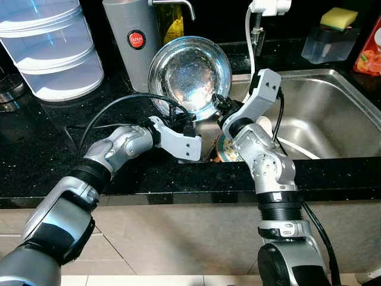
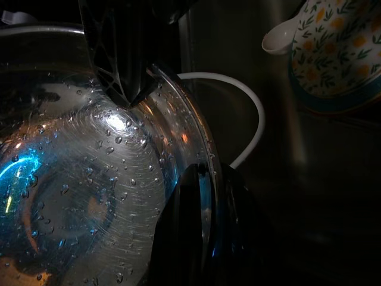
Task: Kitchen organization
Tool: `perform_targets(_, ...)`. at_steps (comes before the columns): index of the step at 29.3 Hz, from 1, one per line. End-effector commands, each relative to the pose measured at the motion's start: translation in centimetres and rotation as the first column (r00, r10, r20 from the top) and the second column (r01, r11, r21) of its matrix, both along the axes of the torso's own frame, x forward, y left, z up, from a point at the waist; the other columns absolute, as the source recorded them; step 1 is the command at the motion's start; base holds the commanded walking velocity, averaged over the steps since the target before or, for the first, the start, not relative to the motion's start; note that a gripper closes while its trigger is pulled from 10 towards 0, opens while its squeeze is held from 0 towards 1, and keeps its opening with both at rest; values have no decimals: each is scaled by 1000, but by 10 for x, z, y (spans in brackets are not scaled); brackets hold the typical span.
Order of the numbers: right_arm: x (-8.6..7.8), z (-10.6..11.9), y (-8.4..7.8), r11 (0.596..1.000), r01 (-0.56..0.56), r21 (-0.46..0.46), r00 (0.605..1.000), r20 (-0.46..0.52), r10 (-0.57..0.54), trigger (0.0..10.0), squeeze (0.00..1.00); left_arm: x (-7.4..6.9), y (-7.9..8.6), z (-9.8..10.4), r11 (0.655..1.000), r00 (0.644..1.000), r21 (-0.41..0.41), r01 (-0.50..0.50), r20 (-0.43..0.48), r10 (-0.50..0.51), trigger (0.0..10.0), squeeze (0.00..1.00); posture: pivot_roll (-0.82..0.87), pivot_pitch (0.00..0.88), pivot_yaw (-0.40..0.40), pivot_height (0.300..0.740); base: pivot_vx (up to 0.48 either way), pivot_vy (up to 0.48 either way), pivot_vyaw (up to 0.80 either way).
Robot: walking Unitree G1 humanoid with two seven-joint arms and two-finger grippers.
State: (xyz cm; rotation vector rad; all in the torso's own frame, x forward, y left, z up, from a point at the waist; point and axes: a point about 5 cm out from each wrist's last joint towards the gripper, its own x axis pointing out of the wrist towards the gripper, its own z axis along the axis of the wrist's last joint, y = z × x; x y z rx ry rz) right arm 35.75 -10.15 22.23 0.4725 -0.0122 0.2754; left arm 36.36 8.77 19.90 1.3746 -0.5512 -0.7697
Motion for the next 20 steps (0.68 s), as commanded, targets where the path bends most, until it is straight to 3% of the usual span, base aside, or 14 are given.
perform_targets(1, 1, -5, 3, 999, -12, -38, 1000, -18, 11, 0, 0, -3, -6, 8, 998, 999, -35, 47, 28, -46, 10000, 992, 37, 0, 61, 740, 0, 0, 0)
perform_targets(3, 1, -5, 3, 999, -7, -46, 1000, -17, 6, 0, 0, -4, -7, 11, 996, 998, -66, 63, 22, -62, 10000, 1000, 37, 0, 61, 740, 0, 0, 0)
perform_targets(6, 2, -5, 1, 997, 10, -78, 1000, -12, -11, 0, 0, -2, -10, 24, 989, 993, -133, 60, 111, -45, 10000, 1000, 35, 0, 59, 740, 0, 0, 0)
perform_targets(8, 2, -5, 1, 996, 12, -83, 1000, -10, -13, 0, 0, -3, -11, 25, 987, 993, -149, 64, 105, -48, 10000, 1000, 35, 0, 59, 740, 0, 0, 0)
perform_targets(9, 2, -4, 0, 995, 22, -100, 1000, 3, -22, 4353, 0, -4, -13, 34, 960, 995, -272, 69, 94, -45, 10000, 0, 28, 0, 60, 740, 0, 0, 0)
perform_targets(11, 2, -3, -1, 994, 26, -110, 1000, 15, -25, 4353, 0, -4, -13, 39, 940, 995, -334, 68, 93, -39, 10000, 0, 28, 0, 60, 740, 0, 0, 0)
perform_targets(12, 2, -1, -4, 992, 52, -113, 998, 27, -50, 10000, 0, -5, -14, 47, 893, 997, -445, 69, 72, -41, 10000, 0, 25, 0, 61, 740, 0, 0, 0)
perform_targets(13, 2, -1, -4, 992, 52, -113, 998, 27, -50, 10000, 0, -5, -14, 47, 893, 997, -445, 69, 72, -41, 10000, 0, 25, 0, 61, 740, 0, 0, 0)
perform_targets(14, 3, 0, -5, 991, 65, -116, 998, 32, -62, 10000, 0, -5, -14, 50, 870, 997, -488, 68, 60, -44, 10000, 0, 25, 0, 61, 740, 0, 0, 0)
perform_targets(15, 5, 2, -16, 981, 146, -131, 989, 41, -142, 10000, 0, -5, -15, 58, 777, 999, -629, 28, -16, -50, 10000, 0, 23, 0, 61, 740, 0, 0, 0)
perform_targets(16, 5, 2, -16, 981, 146, -131, 989, 41, -142, 10000, 0, -5, -15, 58, 777, 999, -629, 28, -16, -50, 10000, 0, 23, 0, 61, 740, 0, 0, 0)
perform_targets(18, 9, 3, -30, 967, 227, -117, 974, 30, -225, 10000, 0, -5, -15, 61, 702, 993, -712, -17, -93, -70, 10000, 0, 24, 0, 59, 740, 0, 0, 0)
perform_targets(20, 13, 3, -52, 929, 338, -146, 941, 22, -339, 10000, 0, -6, -14, 59, 597, 974, -795, -105, -205, -102, 10000, 0, 25, 0, 56, 740, 0, 0, 0)
